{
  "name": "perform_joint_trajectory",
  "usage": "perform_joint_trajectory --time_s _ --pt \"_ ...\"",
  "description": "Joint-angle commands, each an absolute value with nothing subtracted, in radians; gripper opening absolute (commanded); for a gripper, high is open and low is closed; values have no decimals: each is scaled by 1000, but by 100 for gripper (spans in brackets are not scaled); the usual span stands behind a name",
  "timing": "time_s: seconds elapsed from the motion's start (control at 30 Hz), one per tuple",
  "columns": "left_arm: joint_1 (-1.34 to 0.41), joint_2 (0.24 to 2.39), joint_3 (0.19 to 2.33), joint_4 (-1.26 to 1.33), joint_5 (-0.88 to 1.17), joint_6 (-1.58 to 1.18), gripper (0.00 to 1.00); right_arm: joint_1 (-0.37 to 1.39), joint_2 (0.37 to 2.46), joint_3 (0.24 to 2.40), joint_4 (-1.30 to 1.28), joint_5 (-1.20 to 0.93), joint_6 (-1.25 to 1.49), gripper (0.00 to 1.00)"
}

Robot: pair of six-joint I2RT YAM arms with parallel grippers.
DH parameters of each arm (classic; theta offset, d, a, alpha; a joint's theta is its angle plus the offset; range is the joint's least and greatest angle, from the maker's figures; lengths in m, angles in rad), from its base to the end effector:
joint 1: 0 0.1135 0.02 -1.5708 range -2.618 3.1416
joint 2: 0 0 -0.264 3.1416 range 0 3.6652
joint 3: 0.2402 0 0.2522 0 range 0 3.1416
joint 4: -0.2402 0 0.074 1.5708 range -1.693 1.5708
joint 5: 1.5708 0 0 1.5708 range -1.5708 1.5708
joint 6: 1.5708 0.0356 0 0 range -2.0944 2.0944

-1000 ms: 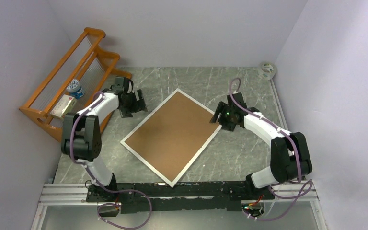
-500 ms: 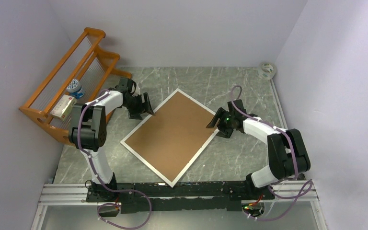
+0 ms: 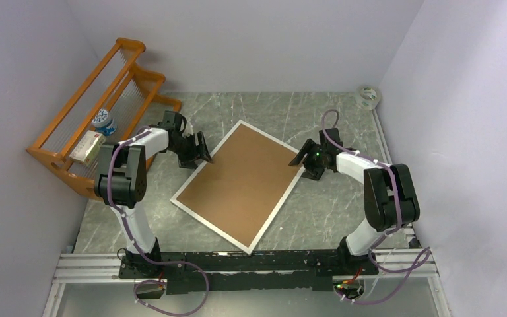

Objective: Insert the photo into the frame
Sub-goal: Adjust the photo frame at the center of the board.

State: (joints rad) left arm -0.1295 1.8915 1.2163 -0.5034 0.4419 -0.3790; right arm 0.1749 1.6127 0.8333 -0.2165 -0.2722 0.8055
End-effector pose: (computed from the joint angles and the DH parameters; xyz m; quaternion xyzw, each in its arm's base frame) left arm 0.3674 -0.0632 0.1596 -0.0767 0.9549 -0.2559 0.1299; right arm 0.3000 0.0627 0.1569 0.2581 0.9152 0.2470 0.1866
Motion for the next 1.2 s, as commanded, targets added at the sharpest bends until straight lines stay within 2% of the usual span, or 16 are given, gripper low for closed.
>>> perform_joint_trajectory --time_s 0.0,0.17,0.43,0.6,0.73,0.87,0.97,1.07,1.17 --pt "-137 1904 1165 -519 511 -382 74 139 1651 926 -117 -283 761 68" --pt "-144 1897 1133 -483 628 -394 66 109 1725 1002 -98 -307 739 68" --pt "-248 1878 1102 -530 614 -369 42 71 1827 1125 -70 -353 743 66" --pt "-298 1845 1058 -513 642 -367 22 63 1842 1166 -98 -341 755 65" --pt "-302 1855 1073 -545 645 -347 15 58 1811 1187 -190 -243 747 67" --pt "-304 1844 1060 -511 657 -387 17 58 1709 1168 -269 -125 722 72" --pt "-305 1832 1052 -496 641 -416 23 60 1627 1115 -255 -185 713 71" --pt "-305 1816 1048 -490 620 -437 30 79 1555 1016 -166 -364 756 65" --pt "-305 1800 1043 -475 609 -459 36 155 1500 922 -63 -458 843 57"
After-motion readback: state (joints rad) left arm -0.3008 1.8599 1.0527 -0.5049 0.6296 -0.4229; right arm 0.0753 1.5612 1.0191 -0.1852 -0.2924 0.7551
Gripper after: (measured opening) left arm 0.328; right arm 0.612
